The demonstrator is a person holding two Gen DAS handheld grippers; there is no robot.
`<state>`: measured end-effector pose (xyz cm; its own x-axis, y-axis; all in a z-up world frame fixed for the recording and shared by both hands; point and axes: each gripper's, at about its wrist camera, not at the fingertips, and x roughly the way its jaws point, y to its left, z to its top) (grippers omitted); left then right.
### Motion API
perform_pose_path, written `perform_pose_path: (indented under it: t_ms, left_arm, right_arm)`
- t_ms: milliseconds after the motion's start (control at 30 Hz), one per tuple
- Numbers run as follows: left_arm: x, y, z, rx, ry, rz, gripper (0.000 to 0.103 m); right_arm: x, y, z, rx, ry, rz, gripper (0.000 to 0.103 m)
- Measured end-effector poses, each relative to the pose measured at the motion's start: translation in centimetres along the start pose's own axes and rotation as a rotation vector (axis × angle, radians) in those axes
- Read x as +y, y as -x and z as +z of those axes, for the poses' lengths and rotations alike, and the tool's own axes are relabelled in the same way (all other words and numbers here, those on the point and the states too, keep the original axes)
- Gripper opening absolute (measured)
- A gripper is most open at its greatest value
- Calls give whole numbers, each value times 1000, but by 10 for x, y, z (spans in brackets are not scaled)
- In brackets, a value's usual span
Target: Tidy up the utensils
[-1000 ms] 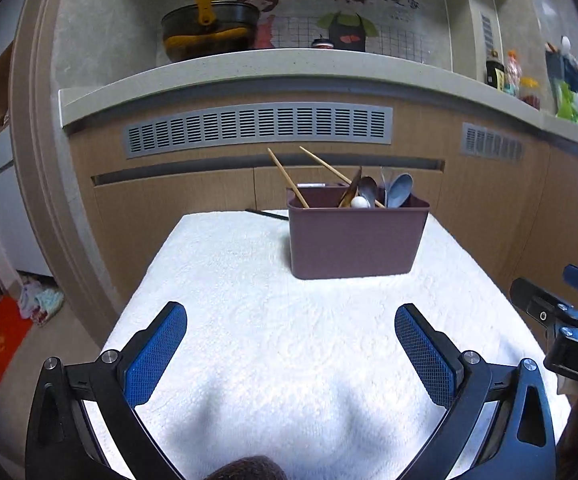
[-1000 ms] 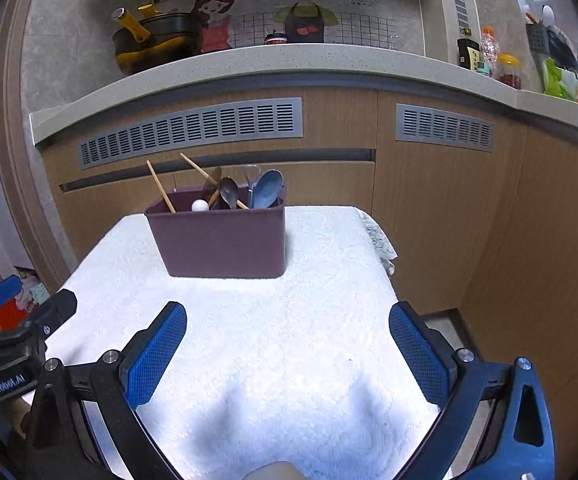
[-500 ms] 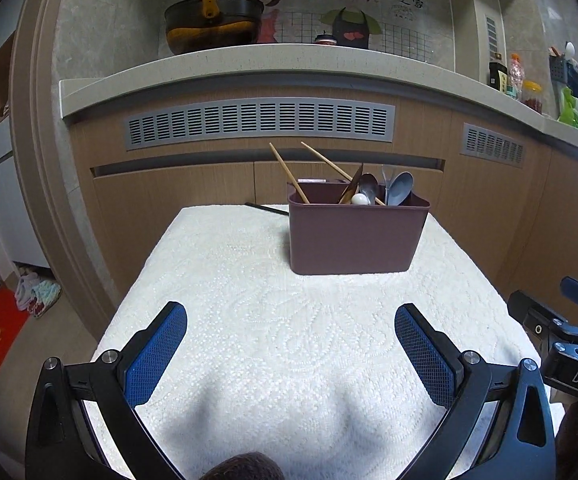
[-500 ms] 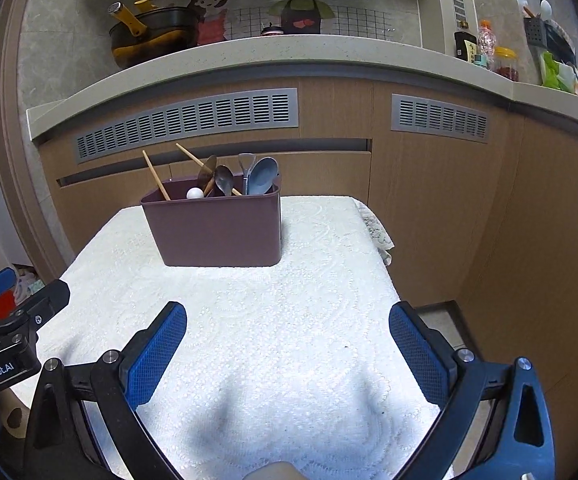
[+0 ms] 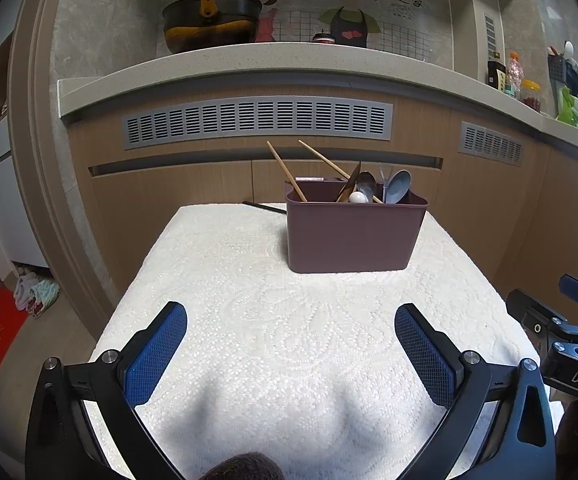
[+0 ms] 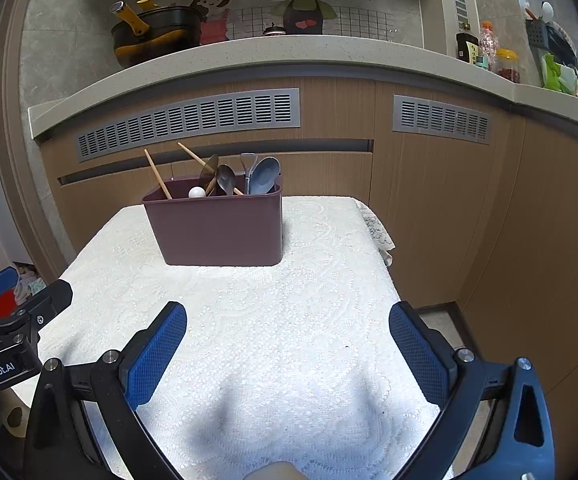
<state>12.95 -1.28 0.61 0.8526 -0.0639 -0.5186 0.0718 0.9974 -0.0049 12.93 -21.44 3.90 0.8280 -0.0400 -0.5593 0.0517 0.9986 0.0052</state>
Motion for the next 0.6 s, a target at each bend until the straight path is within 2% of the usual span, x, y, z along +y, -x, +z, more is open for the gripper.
perform_pose_path:
  t_ms: [600]
  left_arm:
    - [-1, 1, 0, 4, -2, -7, 103]
  right_arm:
    - [1, 1, 0, -3, 3, 0, 101]
